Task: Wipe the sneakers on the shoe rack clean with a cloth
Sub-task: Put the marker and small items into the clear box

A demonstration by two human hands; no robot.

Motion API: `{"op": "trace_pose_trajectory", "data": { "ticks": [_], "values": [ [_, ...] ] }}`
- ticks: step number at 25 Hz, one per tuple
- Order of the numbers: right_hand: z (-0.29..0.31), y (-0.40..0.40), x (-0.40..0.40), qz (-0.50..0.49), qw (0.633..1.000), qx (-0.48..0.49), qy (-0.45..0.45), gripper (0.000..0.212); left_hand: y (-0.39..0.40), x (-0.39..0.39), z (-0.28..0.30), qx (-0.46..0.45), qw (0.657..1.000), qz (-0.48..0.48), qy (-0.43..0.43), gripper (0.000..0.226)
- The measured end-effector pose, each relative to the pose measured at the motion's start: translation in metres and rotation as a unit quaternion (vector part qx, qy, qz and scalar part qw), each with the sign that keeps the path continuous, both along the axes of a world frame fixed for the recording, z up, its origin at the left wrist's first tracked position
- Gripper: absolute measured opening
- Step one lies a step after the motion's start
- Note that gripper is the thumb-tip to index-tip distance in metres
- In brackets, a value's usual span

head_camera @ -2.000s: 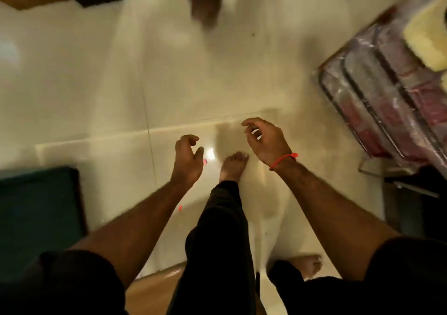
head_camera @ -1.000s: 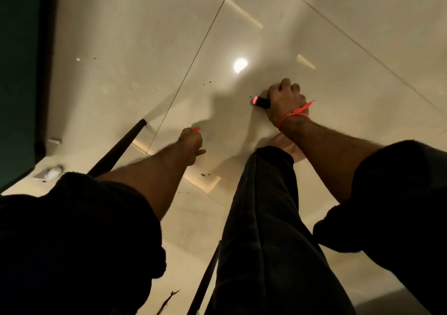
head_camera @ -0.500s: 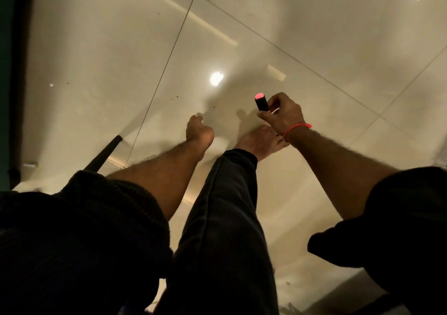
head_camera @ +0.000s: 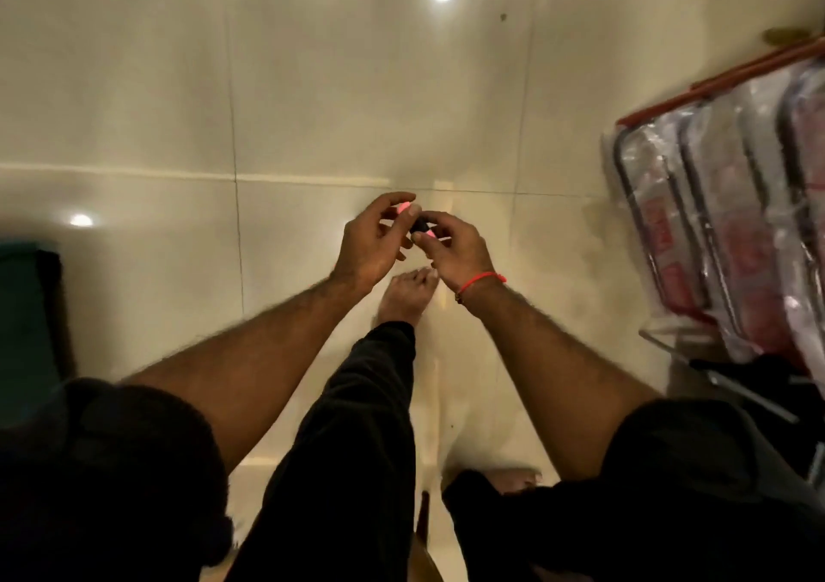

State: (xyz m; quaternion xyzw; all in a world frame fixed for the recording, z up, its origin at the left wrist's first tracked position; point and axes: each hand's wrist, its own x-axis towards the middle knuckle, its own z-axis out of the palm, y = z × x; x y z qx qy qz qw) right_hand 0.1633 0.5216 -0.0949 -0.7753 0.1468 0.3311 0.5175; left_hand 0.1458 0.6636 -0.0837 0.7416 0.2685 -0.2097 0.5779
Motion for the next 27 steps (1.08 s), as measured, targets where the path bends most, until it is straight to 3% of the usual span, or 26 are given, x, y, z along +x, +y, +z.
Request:
{"op": "trace_pose_trajectory", "data": {
  "ticks": [5,11,17,20,27],
  "values": [
    [0.072,-0.073,-0.031,-0.248,0.967,0.055,-0.026,0.025,-0.077,0.027,0.062,-0.049,0.990,-0.120,-0.051,0.023],
    [0.156,-0.192,-0.126,-0.534,0.832,0.141,-0.051,0.020,-0.207,-0.016,0.133,-0.154,0.945,-0.284,-0.060,0.017],
    [0.218,-0.278,-0.247,-0.639,0.752,0.119,-0.110,0.017,-0.315,-0.098,0.196,-0.234,0.883,-0.407,-0.009,0.024],
    [0.242,-0.304,-0.301,-0.679,0.707,0.109,-0.164,0.025,-0.354,-0.139,0.220,-0.215,0.858,-0.467,-0.015,0.025],
    [0.296,-0.341,-0.411,-0.720,0.657,0.051,-0.217,0.033,-0.427,-0.224,0.278,-0.173,0.786,-0.594,-0.014,0.025]
  ]
}}
